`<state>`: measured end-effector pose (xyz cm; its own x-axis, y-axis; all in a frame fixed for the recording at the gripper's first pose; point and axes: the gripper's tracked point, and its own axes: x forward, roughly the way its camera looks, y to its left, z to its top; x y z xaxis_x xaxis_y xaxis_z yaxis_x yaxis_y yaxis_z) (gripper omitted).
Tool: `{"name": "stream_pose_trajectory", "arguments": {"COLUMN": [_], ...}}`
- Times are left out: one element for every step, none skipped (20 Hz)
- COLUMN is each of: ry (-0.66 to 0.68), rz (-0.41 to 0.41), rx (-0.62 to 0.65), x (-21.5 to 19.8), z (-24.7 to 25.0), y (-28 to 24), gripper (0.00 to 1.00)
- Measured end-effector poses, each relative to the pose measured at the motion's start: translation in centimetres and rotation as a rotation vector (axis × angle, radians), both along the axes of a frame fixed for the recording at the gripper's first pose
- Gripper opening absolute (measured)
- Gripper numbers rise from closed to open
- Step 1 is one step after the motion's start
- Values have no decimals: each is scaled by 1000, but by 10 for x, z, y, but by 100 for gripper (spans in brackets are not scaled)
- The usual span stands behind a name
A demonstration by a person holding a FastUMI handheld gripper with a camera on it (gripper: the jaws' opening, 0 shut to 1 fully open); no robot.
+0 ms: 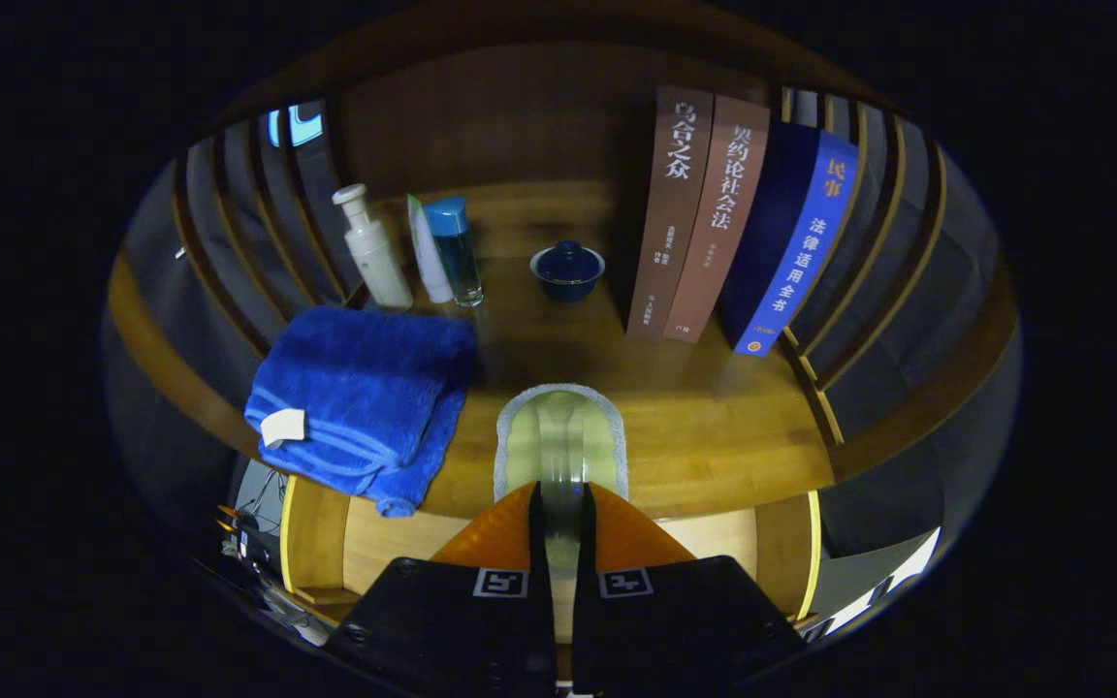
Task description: Pull open the drawer, take out the items inside it, and place them on the countertop above the cabinet.
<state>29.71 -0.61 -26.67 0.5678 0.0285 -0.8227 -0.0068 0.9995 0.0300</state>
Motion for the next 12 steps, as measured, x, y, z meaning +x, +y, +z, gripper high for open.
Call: {"name": "stream_pose_trajectory", "arguments": {"ry": [8, 14, 17, 18, 17, 22, 25, 26, 22, 20, 25, 24], "rz": [-2, -2, -5, -8, -12, -16, -26, -33, -36, -38, -41, -38], "rx": [4, 3, 2, 2, 2, 7, 17, 27, 39, 43, 44, 47], "x": [7, 13, 20, 25, 30, 35, 37, 41, 44, 44, 46, 45], "z": [-5, -10, -13, -16, -19, -22, -24, -25, -27, -28, -29, -29], "y": [0, -1, -1, -2, -3, -4, -3, -3, -3, -3, -4, -3], "gripper": [12, 12, 12, 12, 12, 13, 15, 17, 20, 24, 27, 34]}}
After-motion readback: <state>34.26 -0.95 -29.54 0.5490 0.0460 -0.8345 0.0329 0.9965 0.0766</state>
